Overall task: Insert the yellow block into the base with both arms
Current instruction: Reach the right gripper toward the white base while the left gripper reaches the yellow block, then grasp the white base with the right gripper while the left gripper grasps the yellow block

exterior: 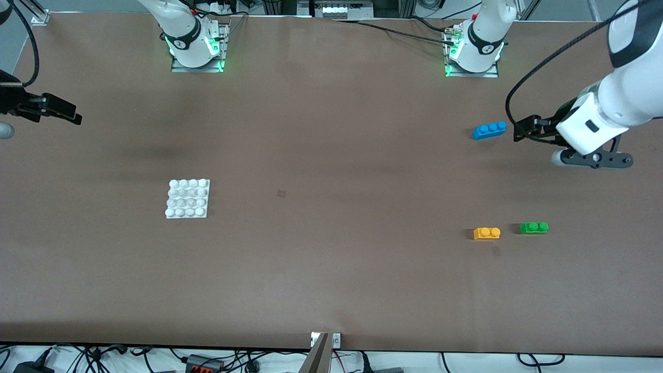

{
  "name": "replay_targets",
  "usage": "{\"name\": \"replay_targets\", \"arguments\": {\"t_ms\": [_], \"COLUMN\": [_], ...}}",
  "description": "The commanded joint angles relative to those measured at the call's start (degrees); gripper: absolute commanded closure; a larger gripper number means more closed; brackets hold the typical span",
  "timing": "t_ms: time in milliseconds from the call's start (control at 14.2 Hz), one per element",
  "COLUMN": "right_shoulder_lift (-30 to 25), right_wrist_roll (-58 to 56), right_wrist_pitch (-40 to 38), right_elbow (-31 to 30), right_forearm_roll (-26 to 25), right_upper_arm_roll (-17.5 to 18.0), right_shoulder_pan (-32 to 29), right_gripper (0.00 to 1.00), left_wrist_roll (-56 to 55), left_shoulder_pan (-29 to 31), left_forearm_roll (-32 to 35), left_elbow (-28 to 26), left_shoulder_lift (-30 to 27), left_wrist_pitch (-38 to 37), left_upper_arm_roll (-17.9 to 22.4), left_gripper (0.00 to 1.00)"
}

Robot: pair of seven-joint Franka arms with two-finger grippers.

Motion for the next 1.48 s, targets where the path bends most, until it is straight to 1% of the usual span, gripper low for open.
{"name": "replay_targets", "arguments": {"t_ms": [0, 71, 212, 353, 494, 564, 635, 705, 776, 846, 917, 1058, 1129, 1270, 1411], "right_shoulder_lift": [3.38, 5.05, 9.09, 11.39, 13.49, 14.98, 17.17, 19.46, 21.66, 24.29, 25.88, 26.69, 26.69, 27.04, 28.26], "right_wrist_roll": [-0.4, -0.06, 0.3, 0.39, 0.48, 0.56, 0.65, 0.65, 0.65, 0.48, 0.3, -0.14, -0.23, -0.4, -0.49], "right_wrist_pitch": [-2.83, -2.13, 1.81, 11.88, 26.28, 31.75, 35.11, 36.53, 36.72, 36.72, 37.42, 39.97, 40.06, 41.37, 42.61], "right_elbow": [0.88, 0.09, -2.1, -6.75, -13.77, -15.63, -15.91, -15.74, -15.74, -15.57, -15.22, -15.21, -15.13, -15.21, -15.21], "right_forearm_roll": [-0.59, -0.68, -0.68, -0.59, 0.02, 0.28, 0.37, 1.16, 4.3, 9.03, 12.29, 12.24, 12.15, 10.49, 9.69], "right_upper_arm_roll": [0.01, 0.01, 0.01, 0.1, 0.1, 0.19, 0.19, 0.36, 0.8, 1.24, 1.59, 1.51, 1.33, 0.98, 0.98], "right_shoulder_pan": [2.42, 2.86, 3.22, 3.39, 3.75, 4.88, 5.67, 5.85, 5.77, 5.77, 5.94, 6.82, 6.74, 6.3, 5.95], "right_gripper": [0.0, 0.0, 0.0, 0.0, 0.0, 0.0, 0.0, 0.0, 0.0, 0.0, 0.0, 0.0, 0.0, 0.0, 0.0], "left_wrist_roll": [0.1, -0.42, -0.51, -0.43, -0.43, -0.34, 0.01, 0.27, 0.28, 0.36, 0.36, 1.41, 3.68, 6.51, 8.0], "left_shoulder_pan": [-0.58, -1.02, -2.16, -2.16, -2.34, -2.43, -2.43, -2.34, -2.34, -2.25, -2.25, -1.99, -1.9, -1.81, -1.55], "left_forearm_roll": [-0.77, -0.6, -0.6, -0.6, -0.51, 0.45, 1.94, 3.52, 4.84, 5.55, 5.55, 5.64, 5.56, 5.47, 5.55], "left_elbow": [1.57, 1.57, 1.49, 1.57, 1.57, 1.66, 1.66, 1.66, 1.66, 1.66, 2.18, 3.15, 3.16, 3.16, 2.89], "left_shoulder_lift": [5.88, 7.73, 12.47, 16.16, 19.5, 20.91, 21.88, 23.2, 24.52, 25.57, 26.63, 27.87, 28.57, 29.62, 29.81], "left_wrist_pitch": [4.74, 6.94, 12.56, 17.49, 21.1, 23.38, 25.05, 26.64, 28.22, 28.93, 29.2, 31.39, 33.05, 35.34, 36.75], "left_upper_arm_roll": [0.42, -0.19, -0.29, -0.55, -0.55, -0.55, -0.55, -0.46, -0.29, -0.11, 0.15, 0.5, 0.59, 1.81, 2.17], "left_gripper": [0.0, 0.0, 0.0, 0.0, 0.0, 0.0, 0.0, 0.0, 0.0, 0.0, 0.0, 0.0, 0.0, 0.0, 0.0]}}
